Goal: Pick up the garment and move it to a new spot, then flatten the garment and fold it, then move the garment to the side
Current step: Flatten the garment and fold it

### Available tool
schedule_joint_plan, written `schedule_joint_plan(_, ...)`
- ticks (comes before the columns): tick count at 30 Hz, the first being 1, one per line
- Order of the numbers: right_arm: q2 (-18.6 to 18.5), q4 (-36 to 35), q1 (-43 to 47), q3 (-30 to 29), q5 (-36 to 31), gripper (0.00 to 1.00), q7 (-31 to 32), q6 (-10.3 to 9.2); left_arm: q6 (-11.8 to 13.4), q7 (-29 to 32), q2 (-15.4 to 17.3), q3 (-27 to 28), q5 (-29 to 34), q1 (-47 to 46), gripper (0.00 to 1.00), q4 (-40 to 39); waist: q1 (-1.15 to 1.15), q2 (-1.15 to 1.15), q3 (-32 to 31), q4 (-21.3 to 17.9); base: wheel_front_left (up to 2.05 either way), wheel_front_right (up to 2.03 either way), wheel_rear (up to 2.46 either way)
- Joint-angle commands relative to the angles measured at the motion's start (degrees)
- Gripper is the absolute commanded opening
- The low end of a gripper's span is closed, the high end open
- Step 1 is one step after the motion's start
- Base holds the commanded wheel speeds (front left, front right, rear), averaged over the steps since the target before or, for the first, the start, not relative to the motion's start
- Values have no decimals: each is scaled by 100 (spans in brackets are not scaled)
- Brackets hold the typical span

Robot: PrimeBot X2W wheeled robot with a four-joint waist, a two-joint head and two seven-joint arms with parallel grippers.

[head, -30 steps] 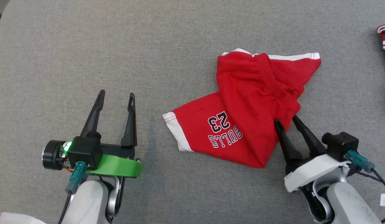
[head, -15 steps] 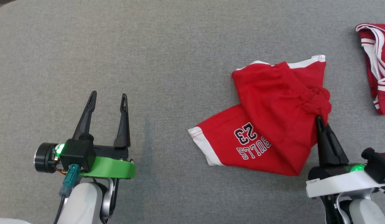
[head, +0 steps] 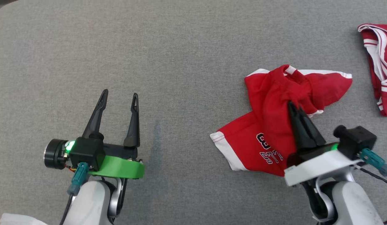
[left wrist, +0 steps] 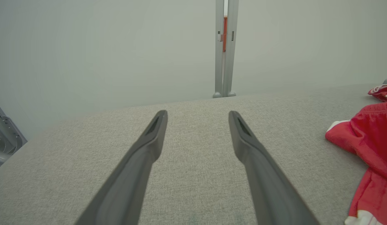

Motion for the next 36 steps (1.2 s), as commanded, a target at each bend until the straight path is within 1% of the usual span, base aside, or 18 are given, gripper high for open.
schedule_joint_plan(1,38,119,-187,119,-18,0,36,0,-29,-16,-16,-5,41,-96,100,14,0,0,76,121,0,0,0)
schedule_joint_plan(4,94,477,-480,365,51,0,15,0,-56,-16,-68,-45,34,-164,100,38,0,0,138,231,0,0,0)
schedule_joint_plan(5,118,615,-596,462,102,21,-34,0,-56,-16,-89,-50,31,-177,100,49,0,0,152,262,0,0,0)
schedule_joint_plan(6,132,736,-686,516,119,31,-62,0,-53,-16,-105,-56,26,-189,100,50,0,0,169,285,0,0,0)
schedule_joint_plan(7,144,896,-781,579,132,47,-90,0,-53,-16,-120,-49,22,-201,100,57,0,0,179,307,0,0,0)
schedule_joint_plan(8,156,1022,-876,637,164,78,-148,0,-54,-16,-132,-46,21,-200,100,63,0,0,188,326,0,0,0)
schedule_joint_plan(9,157,1110,-959,695,156,100,-193,0,-59,-16,-141,-42,22,-204,100,66,0,0,196,340,0,0,0)
schedule_joint_plan(11,116,1222,-1084,857,136,100,-342,0,-57,-16,-151,-23,30,-194,100,75,0,0,194,353,0,0,0)
schedule_joint_plan(15,-171,1176,-1254,1212,113,100,-701,0,-45,-16,-162,36,55,-130,100,66,0,0,180,327,0,0,0)
schedule_joint_plan(19,-446,927,-1301,1230,110,100,-943,0,-35,-16,-137,108,83,-62,100,61,0,0,137,248,0,0,0)
schedule_joint_plan(23,-627,596,-1138,839,7,100,-1030,0,-24,-16,-108,175,100,-1,100,66,0,0,61,140,0,0,0)
schedule_joint_plan(27,-743,332,-774,184,-92,100,-969,0,-12,-16,-81,245,109,100,100,57,0,0,-36,39,0,0,0)
schedule_joint_plan(30,-741,179,-381,-284,-126,100,-870,0,14,-17,-61,296,100,203,100,42,0,0,-130,-42,0,0,0)
schedule_joint_plan(32,-704,102,-141,-496,-146,100,-795,0,20,-17,-42,317,100,271,100,35,0,0,-193,-87,0,0,0)
schedule_joint_plan(36,-537,-79,330,-725,-180,100,-661,0,30,-16,11,348,96,416,100,34,0,0,-319,-155,0,0,0)
